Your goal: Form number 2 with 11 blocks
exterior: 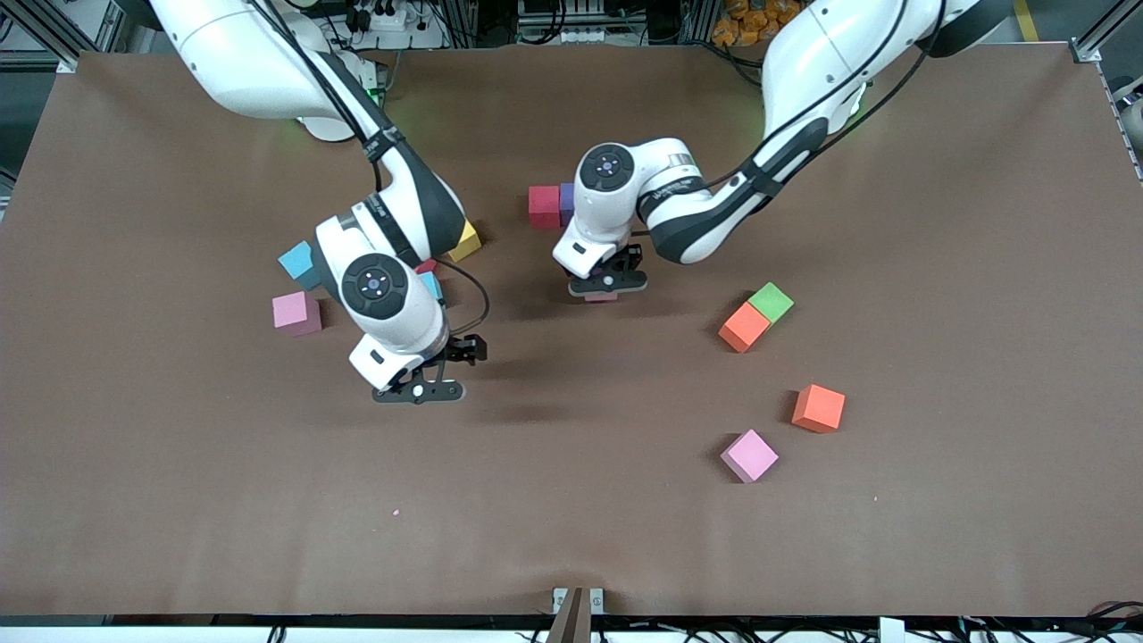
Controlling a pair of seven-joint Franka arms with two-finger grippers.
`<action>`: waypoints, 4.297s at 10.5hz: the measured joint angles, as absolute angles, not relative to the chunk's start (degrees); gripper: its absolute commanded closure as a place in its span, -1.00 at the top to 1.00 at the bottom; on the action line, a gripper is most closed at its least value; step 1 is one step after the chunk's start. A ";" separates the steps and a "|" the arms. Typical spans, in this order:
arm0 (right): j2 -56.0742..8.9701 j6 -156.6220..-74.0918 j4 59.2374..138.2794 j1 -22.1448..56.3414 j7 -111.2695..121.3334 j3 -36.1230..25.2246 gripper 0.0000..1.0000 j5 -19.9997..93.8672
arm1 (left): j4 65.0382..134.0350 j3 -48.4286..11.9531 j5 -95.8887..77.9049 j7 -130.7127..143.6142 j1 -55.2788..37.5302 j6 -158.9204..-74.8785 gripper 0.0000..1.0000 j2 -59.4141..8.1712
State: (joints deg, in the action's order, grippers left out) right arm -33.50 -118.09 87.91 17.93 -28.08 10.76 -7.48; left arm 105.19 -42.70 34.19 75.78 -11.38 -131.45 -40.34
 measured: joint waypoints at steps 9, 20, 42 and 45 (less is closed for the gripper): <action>-33.54 -116.91 88.02 16.88 -26.30 10.81 1.00 -7.77 | 105.40 -39.60 35.33 76.64 -16.13 -132.57 0.08 -41.71; -33.55 -116.73 88.03 16.88 -26.30 10.81 1.00 -7.84 | 106.23 -39.55 35.99 76.76 -15.80 -132.59 0.09 -41.14; -34.91 -116.06 98.81 12.71 -14.85 12.62 1.00 -5.17 | 110.81 -40.17 36.32 76.61 -15.31 -132.59 0.13 -38.25; -32.14 -116.06 103.45 12.41 -10.12 13.55 1.00 -4.55 | 111.46 -40.24 36.32 76.64 -15.31 -132.59 0.26 -37.81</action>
State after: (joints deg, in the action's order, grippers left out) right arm -32.14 -116.06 103.45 12.41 -10.12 13.55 -4.55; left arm 111.46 -40.24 36.32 76.64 -15.31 -132.59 -37.81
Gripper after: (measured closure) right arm 0.000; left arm 0.414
